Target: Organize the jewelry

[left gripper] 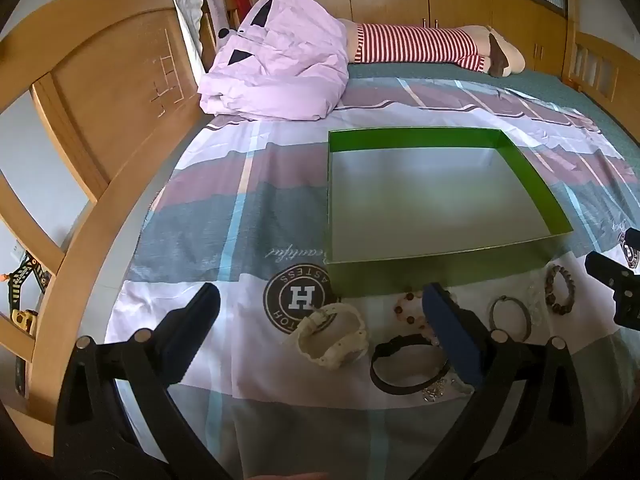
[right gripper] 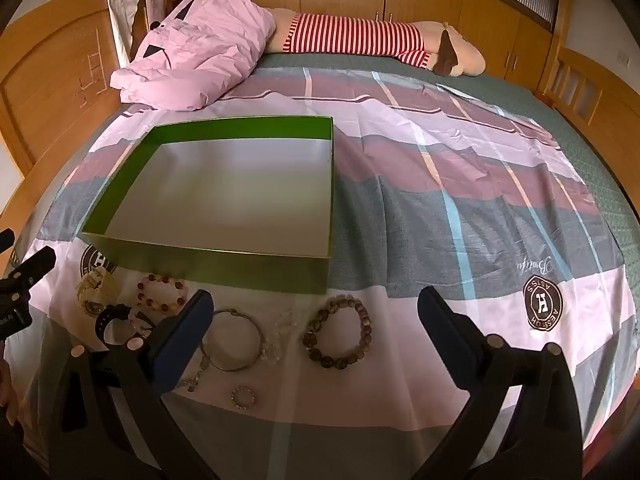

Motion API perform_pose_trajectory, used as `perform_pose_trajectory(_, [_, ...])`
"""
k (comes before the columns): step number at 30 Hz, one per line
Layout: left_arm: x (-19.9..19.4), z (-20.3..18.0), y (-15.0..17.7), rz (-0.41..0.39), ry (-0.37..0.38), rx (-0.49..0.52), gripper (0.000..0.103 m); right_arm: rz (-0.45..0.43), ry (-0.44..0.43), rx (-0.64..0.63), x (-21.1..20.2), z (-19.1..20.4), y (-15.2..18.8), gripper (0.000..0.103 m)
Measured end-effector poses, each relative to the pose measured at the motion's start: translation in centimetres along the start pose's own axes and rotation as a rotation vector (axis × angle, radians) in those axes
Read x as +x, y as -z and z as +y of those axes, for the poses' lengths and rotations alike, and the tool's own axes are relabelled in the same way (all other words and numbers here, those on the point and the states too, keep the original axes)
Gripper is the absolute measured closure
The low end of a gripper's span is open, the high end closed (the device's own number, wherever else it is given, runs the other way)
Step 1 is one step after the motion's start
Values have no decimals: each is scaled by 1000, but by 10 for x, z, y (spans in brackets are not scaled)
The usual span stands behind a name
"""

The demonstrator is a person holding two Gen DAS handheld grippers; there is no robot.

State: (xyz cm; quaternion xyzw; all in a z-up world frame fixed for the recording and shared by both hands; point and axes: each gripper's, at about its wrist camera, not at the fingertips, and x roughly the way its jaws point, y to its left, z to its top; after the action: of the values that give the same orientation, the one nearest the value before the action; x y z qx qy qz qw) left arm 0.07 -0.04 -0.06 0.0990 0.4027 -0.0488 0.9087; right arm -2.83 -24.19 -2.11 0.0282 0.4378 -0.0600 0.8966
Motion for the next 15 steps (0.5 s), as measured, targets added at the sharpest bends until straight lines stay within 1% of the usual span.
perform_pose_trajectory(8, [1,-1,-2,-6,5,9,2,6,-7,1,3,0,2,1])
perform_pose_trajectory(9, [-4,-8,1,-17,-14,7,2,6,-8,2,-1,-2,2,1])
perform_pose_trajectory(11, [-1,-4,2,-13,-5,9,2,5,-11,7,-8,-8,2,1])
perform_pose_trajectory(13, [0,-5,3,-13,-5,8,2,18,3,-1,6,1,4,1])
perform_pose_trajectory(15, [-1,-3,2,-10,-4,6,2,20,2,-3,6,1,3,1])
